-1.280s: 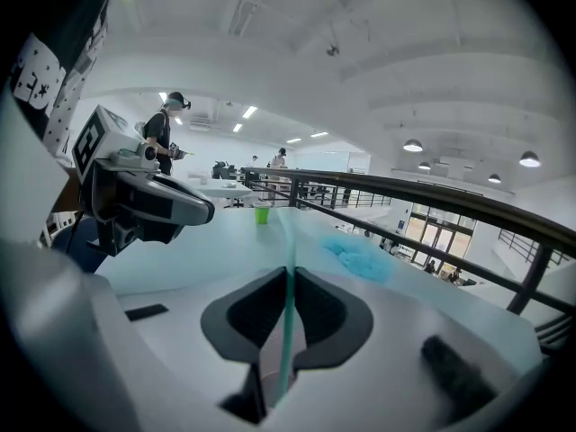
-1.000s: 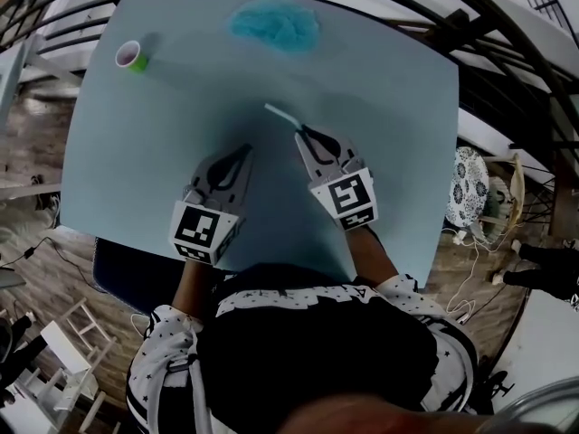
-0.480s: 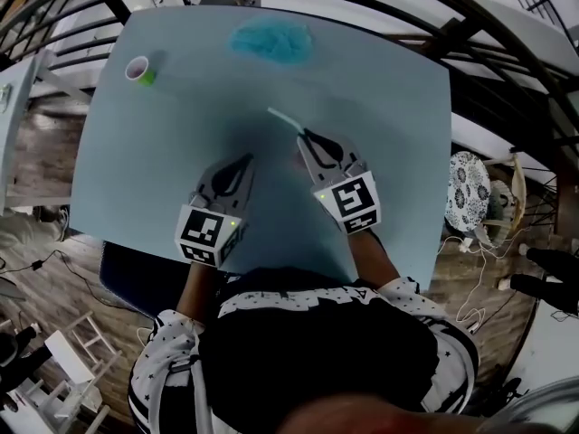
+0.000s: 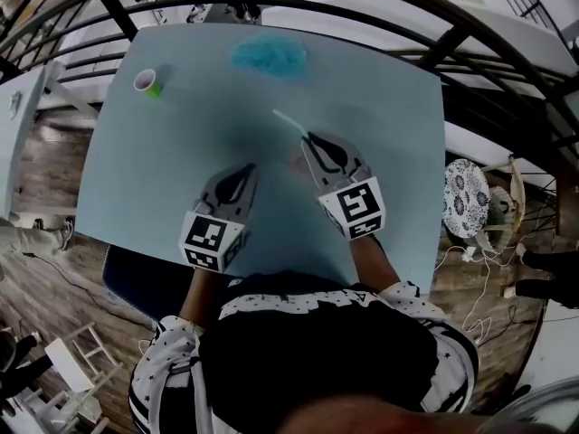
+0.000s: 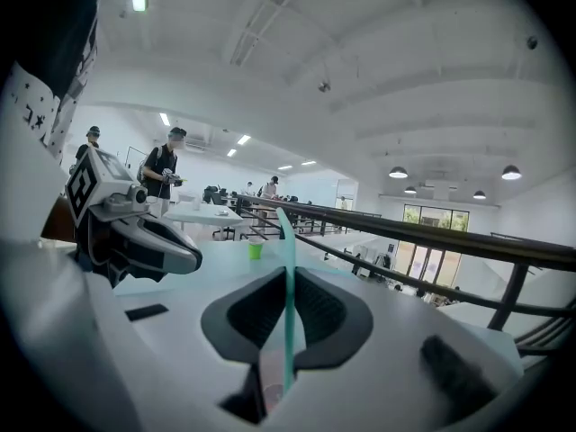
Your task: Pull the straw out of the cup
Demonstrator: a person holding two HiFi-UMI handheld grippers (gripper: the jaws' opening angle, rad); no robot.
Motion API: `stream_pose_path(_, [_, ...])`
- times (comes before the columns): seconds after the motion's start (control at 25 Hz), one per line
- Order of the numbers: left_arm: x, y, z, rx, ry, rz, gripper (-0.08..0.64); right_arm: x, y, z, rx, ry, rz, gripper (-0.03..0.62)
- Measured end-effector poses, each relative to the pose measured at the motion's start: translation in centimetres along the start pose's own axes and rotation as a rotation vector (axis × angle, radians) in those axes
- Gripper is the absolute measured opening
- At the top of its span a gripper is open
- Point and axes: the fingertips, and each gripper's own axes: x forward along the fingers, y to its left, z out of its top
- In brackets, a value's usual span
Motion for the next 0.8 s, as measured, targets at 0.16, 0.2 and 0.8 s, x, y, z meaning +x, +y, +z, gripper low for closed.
stream_pose_path(0.16, [-0.6,-0.2,0.3,0.007,-0.008,0.011,0.014,-0.9,0.1,1.1,-0.006,-0.027,-0.007,0.044])
stream_pose_path(0.2, [-0.8,-0.2,0.4,0.01,-0.009,0.013,0.015,-1.1,0.1,1.4,-0.007,-0.033,-0.008,0.044])
stream_pose_path(0.8, [-2.8,-2.2,1.2,0.04,-0.026,0.012,0.014,-4.7,0.8,4.2,-0.021,-0.1,-0.035,0.044])
